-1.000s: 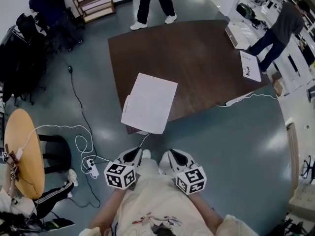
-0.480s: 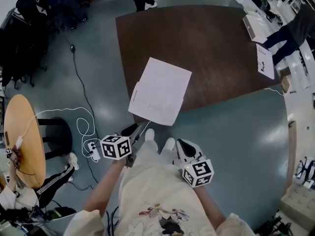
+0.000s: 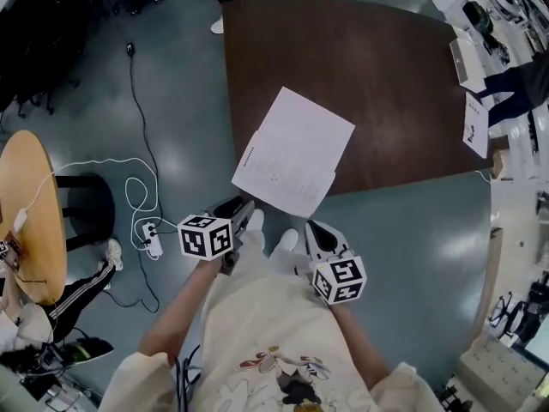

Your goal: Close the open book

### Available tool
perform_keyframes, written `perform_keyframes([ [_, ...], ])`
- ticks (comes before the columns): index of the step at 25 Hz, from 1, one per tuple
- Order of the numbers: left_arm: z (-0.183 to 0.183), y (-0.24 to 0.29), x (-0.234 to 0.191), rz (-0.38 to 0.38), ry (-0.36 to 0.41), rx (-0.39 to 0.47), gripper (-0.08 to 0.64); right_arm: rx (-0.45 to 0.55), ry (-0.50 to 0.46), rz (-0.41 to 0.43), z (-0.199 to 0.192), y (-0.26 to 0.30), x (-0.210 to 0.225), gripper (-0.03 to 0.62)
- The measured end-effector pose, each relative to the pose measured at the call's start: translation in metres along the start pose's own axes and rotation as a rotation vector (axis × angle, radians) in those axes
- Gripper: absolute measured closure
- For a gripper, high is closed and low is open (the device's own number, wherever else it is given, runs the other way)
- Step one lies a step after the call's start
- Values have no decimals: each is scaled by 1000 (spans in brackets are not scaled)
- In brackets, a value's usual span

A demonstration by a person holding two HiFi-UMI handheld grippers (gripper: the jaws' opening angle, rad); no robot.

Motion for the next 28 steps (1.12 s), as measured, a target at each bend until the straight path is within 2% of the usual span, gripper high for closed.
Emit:
perform_keyframes([
  [3, 4, 4, -20, 20, -45, -6, 420, -29, -34, 28, -1, 25, -10, 586],
  [7, 7, 17, -49, 50, -48, -45, 391, -76, -49, 56, -8, 54, -19, 588],
  [15, 4, 50, -99, 57, -126, -112, 337, -131, -57, 71, -15, 74, -27, 588],
  [24, -5, 86, -131, -81, -169, -217, 265, -154, -40, 44, -17, 83, -29, 586],
  [28, -11, 93, -137, -153, -185, -260, 262, -157, -34, 31, -15, 84, -27, 586],
])
Point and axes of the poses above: the fingertips, and each gripper's own axes: y forward along the fingers, x to its right, z out of its top, the point moved 10 cm from there along -y, backward along the fingers, and after that the axes turned 14 degrees about x, right-handed, at the moved point
